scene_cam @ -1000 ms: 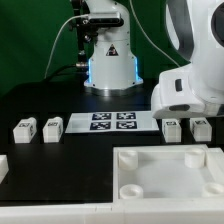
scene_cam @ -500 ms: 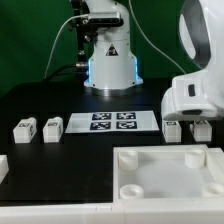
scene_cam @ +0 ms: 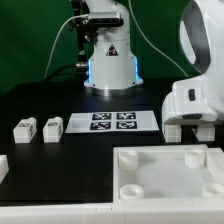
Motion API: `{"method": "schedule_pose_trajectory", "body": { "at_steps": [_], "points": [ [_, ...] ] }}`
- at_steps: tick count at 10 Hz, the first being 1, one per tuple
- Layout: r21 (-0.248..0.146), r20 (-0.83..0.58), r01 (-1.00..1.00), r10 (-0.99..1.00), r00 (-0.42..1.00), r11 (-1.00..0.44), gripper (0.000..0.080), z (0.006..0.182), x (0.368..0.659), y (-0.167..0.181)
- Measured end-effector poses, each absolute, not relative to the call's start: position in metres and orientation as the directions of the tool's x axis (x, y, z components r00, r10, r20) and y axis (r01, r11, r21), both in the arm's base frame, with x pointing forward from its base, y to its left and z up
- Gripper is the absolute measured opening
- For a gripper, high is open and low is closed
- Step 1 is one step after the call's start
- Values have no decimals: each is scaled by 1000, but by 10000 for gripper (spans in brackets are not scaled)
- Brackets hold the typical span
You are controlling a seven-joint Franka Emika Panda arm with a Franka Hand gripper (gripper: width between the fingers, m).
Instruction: Assemble one leg
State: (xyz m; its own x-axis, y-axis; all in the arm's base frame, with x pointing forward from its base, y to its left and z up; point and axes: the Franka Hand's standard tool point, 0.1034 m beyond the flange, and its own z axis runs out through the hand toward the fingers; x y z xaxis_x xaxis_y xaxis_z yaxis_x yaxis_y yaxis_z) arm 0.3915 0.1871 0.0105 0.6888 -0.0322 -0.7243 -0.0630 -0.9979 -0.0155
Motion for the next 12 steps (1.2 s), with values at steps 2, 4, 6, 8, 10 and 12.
{"method": "schedule_pose_trajectory", "body": {
  "at_steps": [2, 4, 6, 8, 10, 12],
  "points": [
    [-15, -724, -63, -32, 689, -998, 425, 10, 392, 187],
    [-16, -724, -63, -32, 689, -998, 288, 10, 392, 187],
    [-16, -724, -63, -32, 689, -998, 288, 10, 392, 187],
    [-16, -724, -63, -32, 689, -998, 288, 10, 392, 187],
    [-16, -724, -63, -32, 689, -998, 290, 10, 392, 187],
    [-16, -724, -63, -32, 689, -998, 290, 10, 392, 187]
  ]
}}
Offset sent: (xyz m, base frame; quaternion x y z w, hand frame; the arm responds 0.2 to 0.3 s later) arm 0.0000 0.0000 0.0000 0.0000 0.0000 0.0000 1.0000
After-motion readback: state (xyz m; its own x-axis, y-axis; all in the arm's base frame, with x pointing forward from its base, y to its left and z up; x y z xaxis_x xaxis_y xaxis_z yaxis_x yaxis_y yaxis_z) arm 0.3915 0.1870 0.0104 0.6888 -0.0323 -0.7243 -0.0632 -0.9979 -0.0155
